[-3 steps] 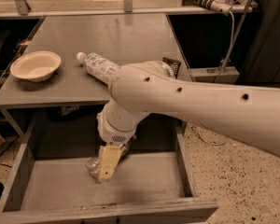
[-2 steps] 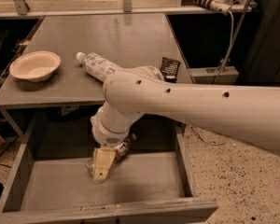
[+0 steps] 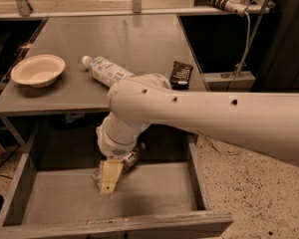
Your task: Pick water bottle from top drawer and place on counter
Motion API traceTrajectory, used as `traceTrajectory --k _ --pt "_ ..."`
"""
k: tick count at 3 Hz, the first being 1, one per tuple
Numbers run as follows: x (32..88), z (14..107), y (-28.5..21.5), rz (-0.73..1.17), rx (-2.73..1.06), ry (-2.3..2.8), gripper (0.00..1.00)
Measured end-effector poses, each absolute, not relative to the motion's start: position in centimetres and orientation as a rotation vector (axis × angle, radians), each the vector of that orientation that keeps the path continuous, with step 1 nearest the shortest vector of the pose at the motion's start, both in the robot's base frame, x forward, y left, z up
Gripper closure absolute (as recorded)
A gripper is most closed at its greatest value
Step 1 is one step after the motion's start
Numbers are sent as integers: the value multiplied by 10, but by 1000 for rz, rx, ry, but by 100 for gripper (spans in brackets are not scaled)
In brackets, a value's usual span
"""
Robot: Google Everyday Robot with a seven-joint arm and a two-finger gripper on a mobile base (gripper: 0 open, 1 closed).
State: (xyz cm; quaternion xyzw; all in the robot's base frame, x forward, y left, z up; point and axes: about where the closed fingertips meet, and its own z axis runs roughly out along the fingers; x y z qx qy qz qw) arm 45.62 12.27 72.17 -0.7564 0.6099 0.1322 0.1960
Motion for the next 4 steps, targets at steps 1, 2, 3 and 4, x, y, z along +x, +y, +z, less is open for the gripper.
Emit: traceTrajectory --k 1,2,3,4 --pt "459 698 124 377 -2112 1721 0" --pt "465 682 122 384 -2108 1722 0" --pt "477 668 121 387 -2136 1699 0" --pt "487 653 117 393 -2166 1689 0"
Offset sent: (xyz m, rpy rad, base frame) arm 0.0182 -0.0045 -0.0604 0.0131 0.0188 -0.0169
